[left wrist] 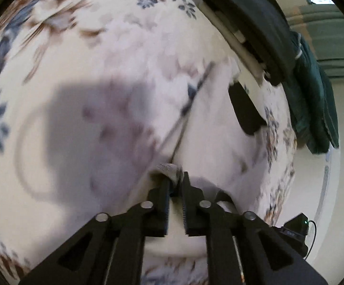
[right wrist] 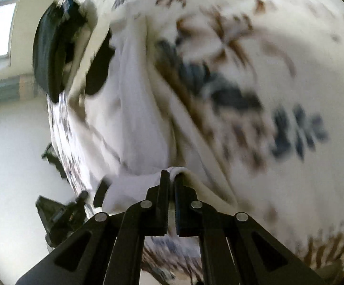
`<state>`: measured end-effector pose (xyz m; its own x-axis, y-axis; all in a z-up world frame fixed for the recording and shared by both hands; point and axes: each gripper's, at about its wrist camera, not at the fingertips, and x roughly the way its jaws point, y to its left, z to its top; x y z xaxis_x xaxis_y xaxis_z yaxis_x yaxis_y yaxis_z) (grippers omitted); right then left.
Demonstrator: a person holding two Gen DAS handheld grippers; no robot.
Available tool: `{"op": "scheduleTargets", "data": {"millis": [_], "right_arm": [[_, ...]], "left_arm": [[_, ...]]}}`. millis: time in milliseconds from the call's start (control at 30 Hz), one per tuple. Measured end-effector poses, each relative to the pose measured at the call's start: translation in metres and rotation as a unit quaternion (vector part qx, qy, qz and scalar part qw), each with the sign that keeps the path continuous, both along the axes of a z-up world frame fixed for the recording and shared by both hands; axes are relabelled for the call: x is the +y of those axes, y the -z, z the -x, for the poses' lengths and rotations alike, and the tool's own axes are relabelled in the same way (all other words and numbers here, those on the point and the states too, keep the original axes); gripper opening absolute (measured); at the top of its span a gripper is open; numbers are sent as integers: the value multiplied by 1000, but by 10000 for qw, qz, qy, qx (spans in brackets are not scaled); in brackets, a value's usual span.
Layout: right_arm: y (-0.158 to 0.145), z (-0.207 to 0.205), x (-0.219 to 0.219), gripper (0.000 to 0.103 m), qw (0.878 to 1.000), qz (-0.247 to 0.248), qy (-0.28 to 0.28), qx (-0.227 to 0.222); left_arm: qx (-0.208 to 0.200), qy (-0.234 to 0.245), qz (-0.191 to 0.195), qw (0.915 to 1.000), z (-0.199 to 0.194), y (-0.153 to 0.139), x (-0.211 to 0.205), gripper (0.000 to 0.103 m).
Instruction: Fold small clothes
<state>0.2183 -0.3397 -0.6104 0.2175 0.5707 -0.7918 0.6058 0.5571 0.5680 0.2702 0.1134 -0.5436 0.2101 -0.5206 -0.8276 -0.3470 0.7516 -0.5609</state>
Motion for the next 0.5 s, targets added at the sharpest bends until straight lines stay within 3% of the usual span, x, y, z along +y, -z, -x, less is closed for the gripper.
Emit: {"op": "scheduleTargets", "data": {"millis": [67, 100, 133, 167, 200, 367, 500], "right_arm": [[4, -12, -9, 8, 9999, -48, 160, 18], [3, -15, -14, 15, 9998, -34, 182, -35], [-1, -16, -17, 32, 9997, 58, 177, -124], [-8, -16, -18, 42, 9994, 295, 77, -191], [-12, -15, -18, 54, 9986, 470, -37, -257], [-12, -7, -9, 54, 9912, 954, -850, -349], [4, -12, 2, 54, 9875, 1029, -1157, -283]], "left_arm": [[-85, -95, 16, 9999, -5, -2, 8, 24], [-169, -160, 49, 9997, -5, -5, 13, 30], [-212, -196, 38, 9996, -3, -8, 20, 44], [-246, -216, -30, 9995, 1, -10, 24, 55], [-273, -229, -139, 9993, 3, -13, 27, 59], [-222, 333, -563, 9976, 13, -2, 21, 60], [-149, 841, -712, 9938, 7, 17, -6, 59]]}}
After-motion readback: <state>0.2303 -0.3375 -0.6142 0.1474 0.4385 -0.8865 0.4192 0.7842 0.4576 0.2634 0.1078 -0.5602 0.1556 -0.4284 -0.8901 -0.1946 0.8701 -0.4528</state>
